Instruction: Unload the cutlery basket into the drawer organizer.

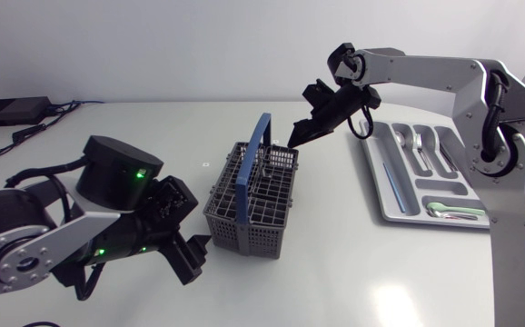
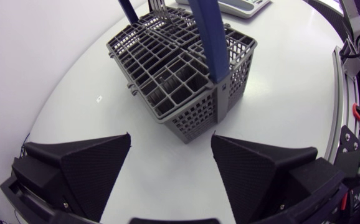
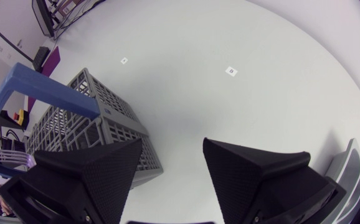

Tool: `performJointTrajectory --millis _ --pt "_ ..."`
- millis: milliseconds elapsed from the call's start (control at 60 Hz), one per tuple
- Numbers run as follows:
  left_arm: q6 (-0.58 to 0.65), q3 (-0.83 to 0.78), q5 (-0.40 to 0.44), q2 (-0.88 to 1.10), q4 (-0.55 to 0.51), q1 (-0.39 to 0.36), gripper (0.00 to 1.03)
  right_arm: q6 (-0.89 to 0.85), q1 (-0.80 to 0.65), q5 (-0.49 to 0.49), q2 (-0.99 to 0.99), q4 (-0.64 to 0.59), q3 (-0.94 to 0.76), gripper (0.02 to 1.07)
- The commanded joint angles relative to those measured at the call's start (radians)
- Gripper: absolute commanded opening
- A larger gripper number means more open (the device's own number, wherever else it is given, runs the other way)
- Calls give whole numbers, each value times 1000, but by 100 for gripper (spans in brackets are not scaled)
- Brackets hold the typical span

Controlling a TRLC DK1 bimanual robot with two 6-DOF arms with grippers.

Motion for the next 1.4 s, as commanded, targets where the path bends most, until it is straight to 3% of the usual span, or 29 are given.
performJointTrajectory --millis 0,333,567,783,900,1033,1183,1383 --pt "22 -14 10 51 37 22 98 23 12 -12 19 -25 -13 73" --pt "61 29 39 208 166 114 98 -14 40 -23 -189 47 -359 73" --pt "131 72 79 263 203 254 98 -8 75 -12 -365 103 -588 73" --pt "160 168 134 379 212 353 98 40 105 77 -474 170 -729 73" --pt "180 201 143 424 214 398 98 50 94 193 -526 238 -792 73" --pt "202 207 178 366 183 462 98 35 86 287 -669 302 -876 73" --pt "220 179 258 198 92 540 98 -6 98 282 -883 314 -944 73" --pt "229 116 310 -68 -36 542 98 -29 207 251 -1069 350 -1024 73"
